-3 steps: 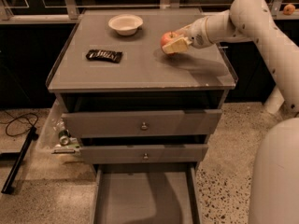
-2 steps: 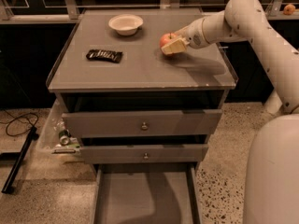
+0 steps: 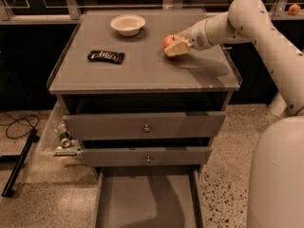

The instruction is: Pick apple from bottom drawer and place on counter

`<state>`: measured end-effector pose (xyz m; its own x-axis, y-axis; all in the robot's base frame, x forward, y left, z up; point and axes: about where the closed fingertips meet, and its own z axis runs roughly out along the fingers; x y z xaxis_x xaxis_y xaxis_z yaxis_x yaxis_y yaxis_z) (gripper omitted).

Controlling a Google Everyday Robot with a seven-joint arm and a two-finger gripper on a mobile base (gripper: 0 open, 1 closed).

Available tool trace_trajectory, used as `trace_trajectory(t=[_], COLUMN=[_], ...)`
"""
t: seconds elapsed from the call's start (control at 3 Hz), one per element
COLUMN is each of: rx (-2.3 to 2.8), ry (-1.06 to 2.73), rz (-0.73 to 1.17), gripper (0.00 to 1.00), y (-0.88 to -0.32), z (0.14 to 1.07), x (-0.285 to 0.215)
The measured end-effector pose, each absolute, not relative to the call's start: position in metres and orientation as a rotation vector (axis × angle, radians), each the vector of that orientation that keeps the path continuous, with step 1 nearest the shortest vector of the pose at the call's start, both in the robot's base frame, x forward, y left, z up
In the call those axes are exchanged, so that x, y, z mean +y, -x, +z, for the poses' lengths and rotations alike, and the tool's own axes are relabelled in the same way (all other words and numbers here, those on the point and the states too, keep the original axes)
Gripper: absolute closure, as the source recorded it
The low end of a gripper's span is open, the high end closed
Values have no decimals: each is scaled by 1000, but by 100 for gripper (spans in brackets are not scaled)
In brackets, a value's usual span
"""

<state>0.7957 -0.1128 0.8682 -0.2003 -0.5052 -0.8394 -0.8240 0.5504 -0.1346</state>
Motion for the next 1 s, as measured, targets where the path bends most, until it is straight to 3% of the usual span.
trace_trajectory(t=[1.0], rx=[1863], ry=[1087], rz=[434], gripper=[11], y=[-796], z=[868], x=[-113])
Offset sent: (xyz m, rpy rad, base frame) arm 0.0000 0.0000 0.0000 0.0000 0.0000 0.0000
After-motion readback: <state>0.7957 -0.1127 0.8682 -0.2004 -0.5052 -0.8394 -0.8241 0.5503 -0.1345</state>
